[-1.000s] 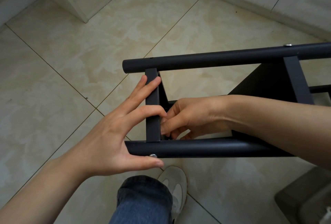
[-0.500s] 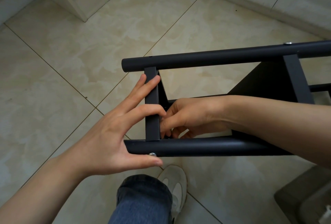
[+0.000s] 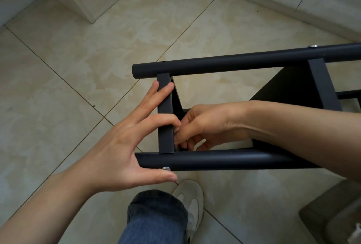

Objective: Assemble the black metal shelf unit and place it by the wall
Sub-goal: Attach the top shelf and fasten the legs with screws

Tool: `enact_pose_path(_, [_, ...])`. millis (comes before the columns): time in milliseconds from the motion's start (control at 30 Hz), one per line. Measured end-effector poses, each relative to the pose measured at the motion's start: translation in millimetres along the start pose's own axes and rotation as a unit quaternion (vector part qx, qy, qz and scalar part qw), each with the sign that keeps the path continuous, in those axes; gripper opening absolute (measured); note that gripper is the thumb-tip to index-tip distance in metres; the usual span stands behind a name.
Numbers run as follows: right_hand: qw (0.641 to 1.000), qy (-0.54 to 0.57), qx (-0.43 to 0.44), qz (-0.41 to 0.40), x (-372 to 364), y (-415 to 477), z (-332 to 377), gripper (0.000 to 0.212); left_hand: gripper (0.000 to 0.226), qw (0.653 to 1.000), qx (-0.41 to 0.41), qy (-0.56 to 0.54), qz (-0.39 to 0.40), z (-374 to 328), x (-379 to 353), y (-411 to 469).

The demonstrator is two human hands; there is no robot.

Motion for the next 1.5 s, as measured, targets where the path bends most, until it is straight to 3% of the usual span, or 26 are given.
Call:
enact_pose_path(167, [1.0,-0.004,-0.013,-0.002,-2.1,1.5,-1.8,0.021,0.062,1.0,0.0,0.0,0.0,-0.6,0.3,0.4])
enact_pose_path(567, [0.999,0.014,-0.033,0.025,-1.5,4.4,-4.8,0.015,0.062,1.0,-0.005,-0.001,0.0,0.1,-0.2,1.4])
enact_pose_path(733, [0.998,0.045,-0.017,0.035,0.4,2.1,-3.6,0.032,0.062,1.0,-0.004,-0.002,-0.002,0.2,0.0,0.6])
enact_pose_path(933, [0.999,0.027,-0.027,0.015,-0.6,5.0,-4.9,0.015,0.062,1.0,-0.004,-0.001,-0.001,0.6,0.1,1.0])
enact_pose_path(1200, [0.998,0.044,-0.018,0.035,-1.5,4.4,-3.5,0.029,0.063,1.0,-0.005,-0.003,-0.001,0.7,-0.5,1.1])
enact_pose_path(1500, [0.999,0.012,-0.024,0.025,-1.9,5.8,-4.1,0.019,0.063,1.0,-0.006,-0.004,-0.003,1.0,-0.8,1.0])
Point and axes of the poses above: each hand's wrist, its own y-axis towards the middle knuckle, its own x-axis out of the back of the hand, z = x × y, the point moved 3 cm from there along y, towards the middle knuckle, and after that the axes turned 9 degrees about z, right-handed, at the moved point
